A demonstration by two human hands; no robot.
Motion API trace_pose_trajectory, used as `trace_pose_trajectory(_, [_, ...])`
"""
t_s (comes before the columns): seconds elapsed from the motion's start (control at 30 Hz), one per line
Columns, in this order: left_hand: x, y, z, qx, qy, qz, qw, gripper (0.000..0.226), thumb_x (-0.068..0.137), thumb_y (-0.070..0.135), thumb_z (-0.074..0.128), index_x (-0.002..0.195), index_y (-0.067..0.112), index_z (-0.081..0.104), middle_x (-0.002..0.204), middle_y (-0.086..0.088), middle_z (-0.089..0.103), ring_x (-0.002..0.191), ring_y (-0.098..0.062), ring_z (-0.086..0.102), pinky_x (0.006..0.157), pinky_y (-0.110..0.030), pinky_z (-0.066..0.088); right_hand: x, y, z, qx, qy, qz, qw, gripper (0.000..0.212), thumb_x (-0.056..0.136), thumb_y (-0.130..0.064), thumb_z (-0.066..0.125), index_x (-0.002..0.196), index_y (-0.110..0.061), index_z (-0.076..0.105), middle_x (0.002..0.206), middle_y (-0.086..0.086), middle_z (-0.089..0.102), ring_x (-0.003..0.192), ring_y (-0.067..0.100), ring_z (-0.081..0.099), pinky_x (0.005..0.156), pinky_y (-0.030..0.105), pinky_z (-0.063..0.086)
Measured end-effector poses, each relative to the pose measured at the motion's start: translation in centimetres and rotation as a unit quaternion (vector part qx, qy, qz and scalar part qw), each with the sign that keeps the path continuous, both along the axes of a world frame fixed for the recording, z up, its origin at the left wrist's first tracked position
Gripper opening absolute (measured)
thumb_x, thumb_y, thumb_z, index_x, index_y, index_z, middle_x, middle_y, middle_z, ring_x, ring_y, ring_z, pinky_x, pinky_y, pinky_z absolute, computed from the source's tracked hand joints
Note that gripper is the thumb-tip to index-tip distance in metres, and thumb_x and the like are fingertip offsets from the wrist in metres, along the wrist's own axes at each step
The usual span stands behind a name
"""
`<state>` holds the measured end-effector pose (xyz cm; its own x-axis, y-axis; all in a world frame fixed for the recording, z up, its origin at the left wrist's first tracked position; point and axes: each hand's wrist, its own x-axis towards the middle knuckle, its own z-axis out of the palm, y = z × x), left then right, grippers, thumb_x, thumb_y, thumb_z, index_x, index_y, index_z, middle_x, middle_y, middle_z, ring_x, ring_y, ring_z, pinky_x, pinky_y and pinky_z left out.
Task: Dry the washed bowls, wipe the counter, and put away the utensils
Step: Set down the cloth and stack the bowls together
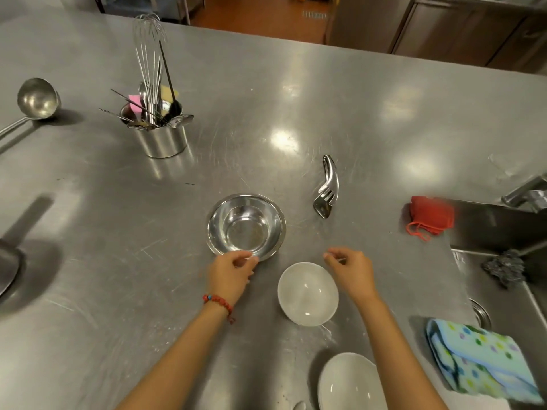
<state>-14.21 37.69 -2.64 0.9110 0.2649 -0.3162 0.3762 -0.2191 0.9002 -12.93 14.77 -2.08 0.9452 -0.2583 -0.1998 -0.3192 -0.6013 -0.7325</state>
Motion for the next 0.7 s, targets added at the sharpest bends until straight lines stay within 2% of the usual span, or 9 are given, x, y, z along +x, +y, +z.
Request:
trace_pose_trajectory(0.07, [-0.8,-1.8,-0.4,-0.008,0.047,-0.033,0.998,0.022,0.079,0.011,0.07,0.099,0.003,0.068,0.084,-0.015,0.069,0.075,-0.028,0.065,0.075,-0.041,0.056,-1.5,-0.9,-0.3,-0.01,0.013,0.005,1.0,0.025,0.082,-0.022,0.063,0.091,0.001,0.067,0.093,0.018,0.071,0.088,0.031,0.064,0.072,0.037,0.05])
trace_pose_trajectory(0.1, [-1.2,-2.5,-0.7,-0.02,0.068,-0.04,0.997,0.028,0.079,0.01,0.069,0.105,0.001,0.065,0.088,-0.018,0.067,0.076,-0.026,0.062,0.076,-0.04,0.054,-2.3,-1.1,-0.5,-0.007,0.021,0.013,1.0,0.024,0.081,-0.022,0.063,0.086,0.002,0.065,0.086,0.02,0.069,0.084,0.033,0.063,0.071,0.039,0.049])
trace_pose_trajectory(0.23, [-2.7,-4.1,-0.9,-0.158,0.15,-0.02,0.976,0.035,0.084,0.007,0.063,0.117,-0.001,0.058,0.095,-0.017,0.061,0.068,-0.022,0.056,0.06,-0.036,0.053,-4.4,-1.3,-1.6,0.054,0.071,0.03,0.996,0.016,0.082,-0.017,0.062,0.07,-0.008,0.067,0.054,0.002,0.06,0.052,0.022,0.049,0.06,0.03,0.042])
trace_pose_trajectory(0.27, [-2.9,-4.3,-0.8,-0.194,0.162,-0.012,0.968,0.033,0.085,0.008,0.061,0.117,0.0,0.058,0.097,-0.017,0.062,0.069,-0.023,0.058,0.061,-0.037,0.054,-4.8,-1.1,-1.8,0.083,0.073,0.019,0.994,0.014,0.083,-0.013,0.061,0.071,-0.01,0.069,0.052,-0.002,0.06,0.052,0.017,0.049,0.06,0.031,0.044])
trace_pose_trajectory(0.33, [-3.2,-4.4,-0.7,-0.24,0.17,-0.003,0.956,0.029,0.087,0.009,0.059,0.115,0.004,0.059,0.099,-0.018,0.064,0.072,-0.023,0.061,0.057,-0.033,0.057,-5.2,-0.9,-2.0,0.137,0.065,-0.013,0.988,0.012,0.083,-0.007,0.06,0.077,-0.005,0.071,0.058,0.01,0.062,0.058,0.017,0.05,0.061,0.035,0.047])
trace_pose_trajectory(0.4, [-3.4,-4.4,-0.7,-0.26,0.171,-0.004,0.95,0.027,0.087,0.009,0.059,0.114,0.003,0.06,0.097,-0.017,0.065,0.072,-0.023,0.062,0.057,-0.031,0.058,-5.6,-0.9,-1.8,0.173,0.058,-0.033,0.983,0.015,0.083,-0.006,0.061,0.074,-0.006,0.072,0.057,0.014,0.058,0.056,0.017,0.05,0.056,0.032,0.047])
trace_pose_trajectory(0.53, [-3.5,-4.5,-0.3,-0.261,0.165,0.012,0.951,0.023,0.086,0.005,0.058,0.109,0.0,0.062,0.085,-0.013,0.067,0.067,-0.024,0.062,0.051,-0.031,0.058,-5.8,-0.7,-0.8,0.219,0.037,-0.06,0.973,0.025,0.085,-0.006,0.061,0.067,-0.021,0.071,0.047,-0.01,0.062,0.043,0.004,0.056,0.043,0.017,0.046])
trace_pose_trajectory(0.6, [-3.1,-4.4,0.5,-0.262,0.145,0.02,0.954,0.018,0.086,0.005,0.059,0.102,0.002,0.065,0.077,-0.01,0.068,0.063,-0.021,0.064,0.05,-0.031,0.058,-5.3,-0.4,0.3,0.227,0.013,-0.067,0.971,0.019,0.084,-0.008,0.062,0.074,-0.018,0.073,0.057,-0.003,0.067,0.049,0.006,0.06,0.044,0.017,0.049])
trace_pose_trajectory(0.7, [-1.6,-3.2,2.3,-0.262,0.096,0.028,0.96,0.009,0.085,0.005,0.059,0.089,0.005,0.067,0.06,-0.002,0.07,0.051,-0.011,0.066,0.047,-0.027,0.057,-3.2,0.5,2.3,0.231,-0.024,-0.041,0.972,0.027,0.085,-0.01,0.062,0.065,-0.025,0.07,0.063,0.005,0.065,0.055,0.013,0.06,0.05,0.023,0.056])
